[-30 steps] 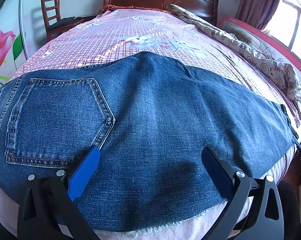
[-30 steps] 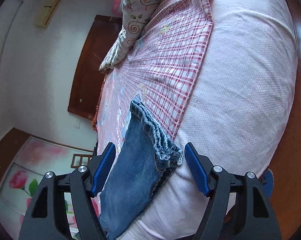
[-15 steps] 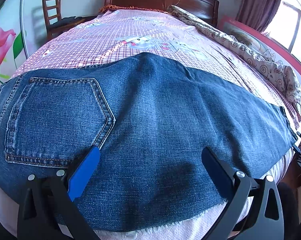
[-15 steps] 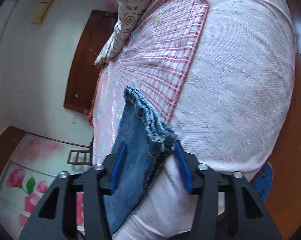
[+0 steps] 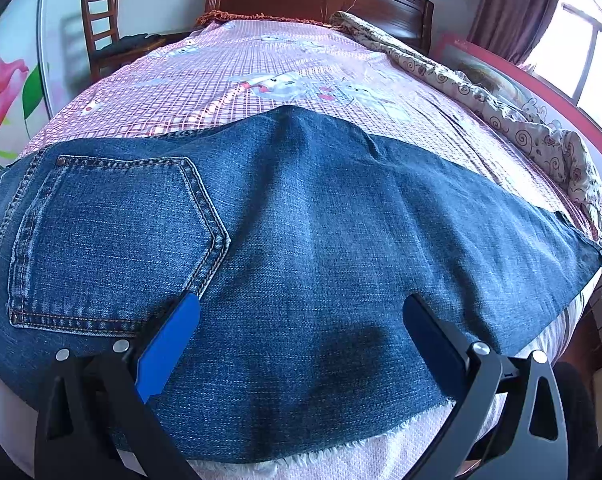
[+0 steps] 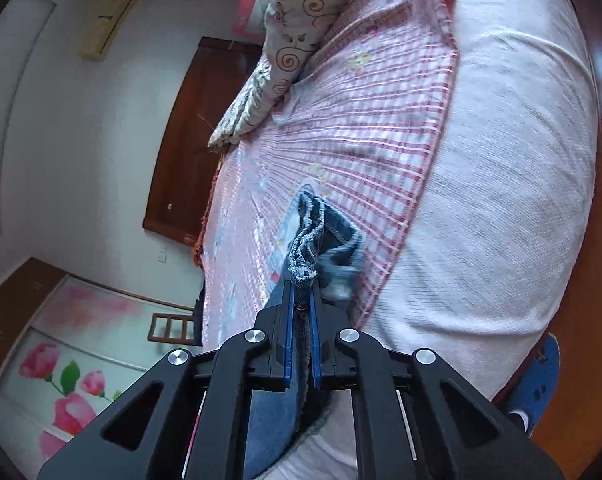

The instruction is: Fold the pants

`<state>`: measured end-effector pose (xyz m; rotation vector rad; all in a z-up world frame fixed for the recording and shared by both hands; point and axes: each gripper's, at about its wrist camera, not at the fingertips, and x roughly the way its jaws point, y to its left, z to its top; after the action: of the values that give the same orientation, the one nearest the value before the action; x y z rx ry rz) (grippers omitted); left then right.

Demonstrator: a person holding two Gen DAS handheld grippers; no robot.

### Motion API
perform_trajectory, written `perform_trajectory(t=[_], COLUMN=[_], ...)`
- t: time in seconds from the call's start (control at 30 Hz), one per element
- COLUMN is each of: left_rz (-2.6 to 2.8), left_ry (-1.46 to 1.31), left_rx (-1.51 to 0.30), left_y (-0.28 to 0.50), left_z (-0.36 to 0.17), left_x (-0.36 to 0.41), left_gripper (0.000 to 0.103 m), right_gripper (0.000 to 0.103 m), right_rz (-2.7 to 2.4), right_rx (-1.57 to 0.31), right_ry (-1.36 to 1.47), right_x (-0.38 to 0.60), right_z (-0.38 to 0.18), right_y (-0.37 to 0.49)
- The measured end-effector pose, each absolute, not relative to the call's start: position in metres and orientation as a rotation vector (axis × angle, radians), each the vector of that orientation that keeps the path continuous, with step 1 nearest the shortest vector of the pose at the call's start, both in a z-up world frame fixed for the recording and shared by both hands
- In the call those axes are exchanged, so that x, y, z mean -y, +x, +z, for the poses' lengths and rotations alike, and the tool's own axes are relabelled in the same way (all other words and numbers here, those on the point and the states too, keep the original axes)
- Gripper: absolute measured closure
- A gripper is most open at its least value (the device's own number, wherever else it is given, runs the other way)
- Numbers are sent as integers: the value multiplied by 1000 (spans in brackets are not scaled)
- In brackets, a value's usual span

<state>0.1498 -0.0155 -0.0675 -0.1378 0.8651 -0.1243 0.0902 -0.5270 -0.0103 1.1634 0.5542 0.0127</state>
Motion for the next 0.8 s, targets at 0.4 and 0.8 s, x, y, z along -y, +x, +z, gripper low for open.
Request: perform_trajectory(t=[0.4, 0.8], left_rz=[-141, -132], left_ry=[-153, -163], left_rx=[-859, -855], left_y=[149, 149], left_z=[-68, -67], left_x=[11, 12], left_gripper=[2, 2], right_gripper=[58, 57], right_rz=[-193, -143], right_rx=[-710, -638], right_ry=[1204, 1312], right_x=[539, 530], right_z=[-36, -55], right_y=[87, 88])
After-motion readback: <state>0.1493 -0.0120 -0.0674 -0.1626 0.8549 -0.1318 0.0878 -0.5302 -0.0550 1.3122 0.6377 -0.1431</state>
